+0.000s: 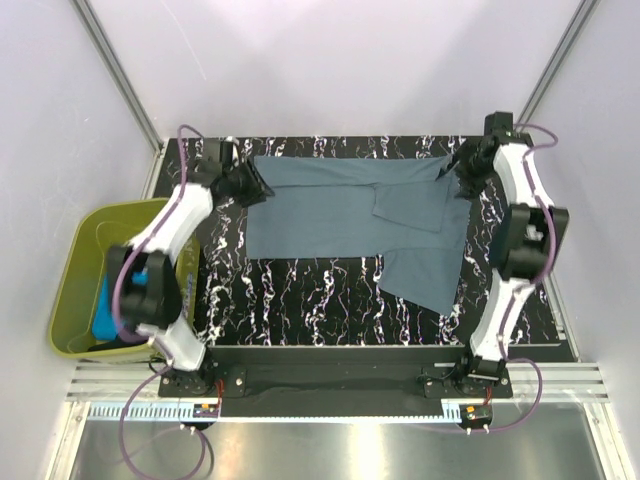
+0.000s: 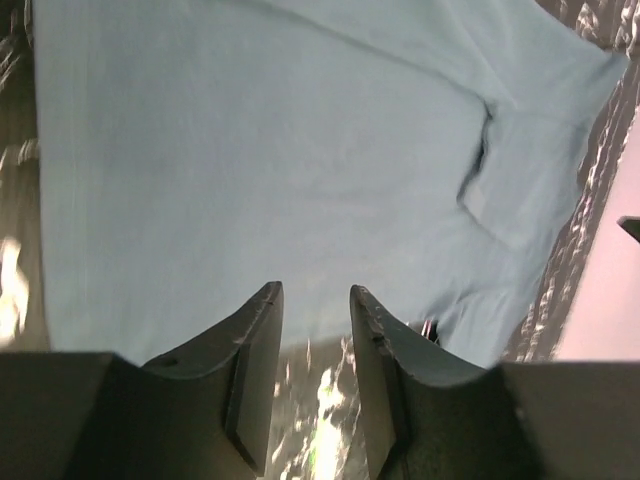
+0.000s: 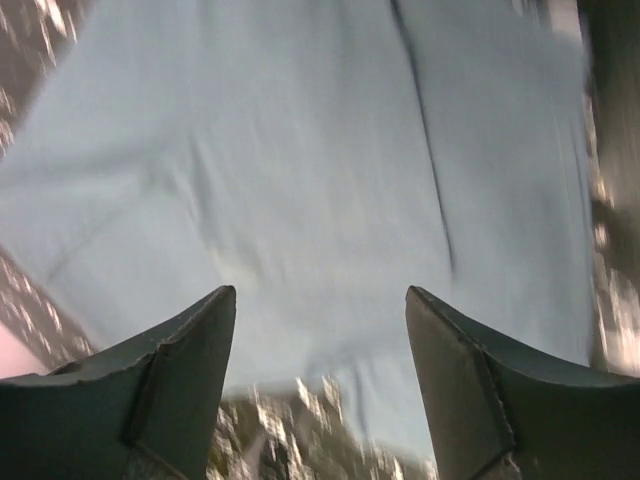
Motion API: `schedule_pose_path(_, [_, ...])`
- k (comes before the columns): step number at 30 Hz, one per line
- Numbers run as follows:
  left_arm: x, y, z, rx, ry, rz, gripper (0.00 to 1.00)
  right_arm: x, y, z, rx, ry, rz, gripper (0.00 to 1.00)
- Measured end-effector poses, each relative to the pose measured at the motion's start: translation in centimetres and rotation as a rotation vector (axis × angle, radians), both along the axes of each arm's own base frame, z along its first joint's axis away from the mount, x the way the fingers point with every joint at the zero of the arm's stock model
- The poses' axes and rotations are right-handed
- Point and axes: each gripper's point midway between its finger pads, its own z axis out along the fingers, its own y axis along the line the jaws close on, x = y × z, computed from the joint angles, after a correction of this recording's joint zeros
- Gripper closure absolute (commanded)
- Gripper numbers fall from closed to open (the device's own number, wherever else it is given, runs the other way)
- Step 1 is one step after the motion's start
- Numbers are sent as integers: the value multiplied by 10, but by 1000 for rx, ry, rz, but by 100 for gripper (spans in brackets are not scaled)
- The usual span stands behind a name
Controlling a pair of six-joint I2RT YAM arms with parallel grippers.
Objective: Fold and stack the t-shirts
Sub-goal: Fold the tshirt
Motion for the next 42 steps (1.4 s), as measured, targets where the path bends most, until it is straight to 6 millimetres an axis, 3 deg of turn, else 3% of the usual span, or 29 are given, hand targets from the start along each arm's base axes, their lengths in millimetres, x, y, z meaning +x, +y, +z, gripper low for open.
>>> schedule_pose_path(3, [-39, -4, 14, 53, -44, 18, 61, -47, 17, 26, 0, 4, 19, 23])
schedule_pose_path(5, [-65, 0, 0, 77, -1, 52, 60, -69, 32, 39, 0, -11, 49, 22])
schedule_pose_path(8, [-97, 21, -46, 141, 154, 150, 58, -105, 57, 48, 15, -20, 103, 22])
schedule_pose_path(12, [-107, 39, -83, 194, 282, 251, 55, -163, 64, 40, 33, 18, 114, 19])
schedule_pose_path(18, [-104, 49, -104, 206, 347, 352, 53, -226, 64, 27, 46, 56, 107, 11])
schedule_pose_path(23, [-106, 54, -111, 210, 364, 402, 53, -236, 59, 24, 44, 69, 91, 8])
schedule_pose_path(30, [-115, 62, -138, 238, 449, 456, 55, -236, 44, 22, 38, 74, 51, 8])
schedule_pose_path(42, [-105, 66, -140, 244, 446, 495, 67, -235, 35, 13, 27, 106, 41, 6])
